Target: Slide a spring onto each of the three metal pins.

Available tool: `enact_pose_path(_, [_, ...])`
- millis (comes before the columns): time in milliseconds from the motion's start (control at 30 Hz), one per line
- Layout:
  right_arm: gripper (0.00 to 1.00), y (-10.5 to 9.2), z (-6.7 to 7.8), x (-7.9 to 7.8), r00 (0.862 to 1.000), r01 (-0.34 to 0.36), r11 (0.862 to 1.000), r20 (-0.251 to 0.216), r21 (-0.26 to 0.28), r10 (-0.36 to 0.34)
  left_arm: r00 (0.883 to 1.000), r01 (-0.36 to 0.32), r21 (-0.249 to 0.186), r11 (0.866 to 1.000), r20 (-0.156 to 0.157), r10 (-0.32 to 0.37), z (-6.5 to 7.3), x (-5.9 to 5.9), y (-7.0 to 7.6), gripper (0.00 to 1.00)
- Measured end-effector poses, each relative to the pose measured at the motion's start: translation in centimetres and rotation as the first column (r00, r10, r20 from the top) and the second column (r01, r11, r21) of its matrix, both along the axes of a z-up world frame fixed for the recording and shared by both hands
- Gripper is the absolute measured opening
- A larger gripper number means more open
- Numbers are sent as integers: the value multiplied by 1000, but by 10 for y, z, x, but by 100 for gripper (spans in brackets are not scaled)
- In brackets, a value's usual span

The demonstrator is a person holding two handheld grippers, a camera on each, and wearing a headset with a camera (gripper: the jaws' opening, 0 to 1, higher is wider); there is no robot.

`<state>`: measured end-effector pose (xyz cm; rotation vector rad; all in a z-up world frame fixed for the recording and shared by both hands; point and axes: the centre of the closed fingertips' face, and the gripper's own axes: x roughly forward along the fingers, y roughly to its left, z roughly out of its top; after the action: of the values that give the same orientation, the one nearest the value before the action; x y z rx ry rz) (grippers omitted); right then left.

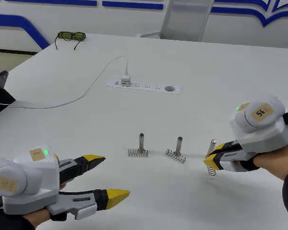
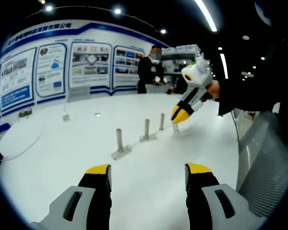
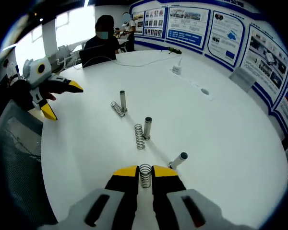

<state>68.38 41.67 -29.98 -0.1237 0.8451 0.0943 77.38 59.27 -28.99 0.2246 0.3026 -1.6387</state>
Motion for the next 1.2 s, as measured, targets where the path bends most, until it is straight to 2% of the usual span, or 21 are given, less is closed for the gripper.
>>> enact_pose_path(400, [12, -3, 18, -3, 990, 43, 999, 132, 33, -47, 1000, -5, -1, 1000, -2, 5, -1, 0, 1, 63])
enact_pose_path(600, [12, -4, 19, -7, 987, 59, 997, 144, 44, -65, 1000, -8, -2, 1000, -1, 8, 0, -1, 1, 63])
enact_pose_path(967, [12, -3, 28, -14, 974, 102, 991, 195, 87, -118, 1000, -12, -7, 1000, -2, 12, 3, -4, 1, 63])
enact_pose_path(1200, [12, -7, 35, -15, 967, 123, 988, 215, 88, -140, 1000, -12, -11, 1000, -4, 12, 4, -5, 0, 63])
